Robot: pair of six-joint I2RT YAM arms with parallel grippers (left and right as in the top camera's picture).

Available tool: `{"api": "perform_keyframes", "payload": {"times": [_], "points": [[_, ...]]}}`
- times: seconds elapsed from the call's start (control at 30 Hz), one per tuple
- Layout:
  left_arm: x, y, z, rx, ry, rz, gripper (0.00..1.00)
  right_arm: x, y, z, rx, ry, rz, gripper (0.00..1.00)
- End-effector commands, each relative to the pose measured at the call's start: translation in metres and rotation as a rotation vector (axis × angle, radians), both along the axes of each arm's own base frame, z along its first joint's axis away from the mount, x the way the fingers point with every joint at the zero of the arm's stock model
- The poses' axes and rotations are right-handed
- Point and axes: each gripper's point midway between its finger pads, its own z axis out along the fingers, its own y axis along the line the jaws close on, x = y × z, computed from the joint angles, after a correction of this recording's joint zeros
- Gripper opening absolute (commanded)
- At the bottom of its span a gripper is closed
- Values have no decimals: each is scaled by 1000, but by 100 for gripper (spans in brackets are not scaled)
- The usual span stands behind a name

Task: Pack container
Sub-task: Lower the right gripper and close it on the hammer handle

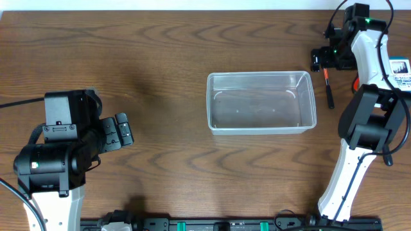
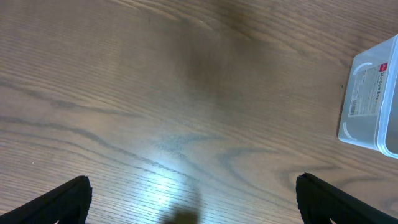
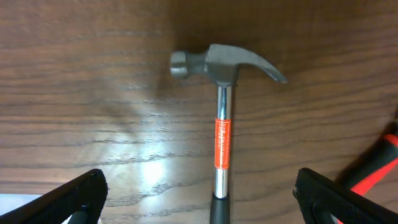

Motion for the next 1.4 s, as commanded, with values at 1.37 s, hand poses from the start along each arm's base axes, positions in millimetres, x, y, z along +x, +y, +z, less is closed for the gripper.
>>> {"api": "perform_keyframes", "payload": {"times": [1.37], "points": [[0,1,4,-4,-7,13,98,1,-13,-27,17,24,-7,99]]}}
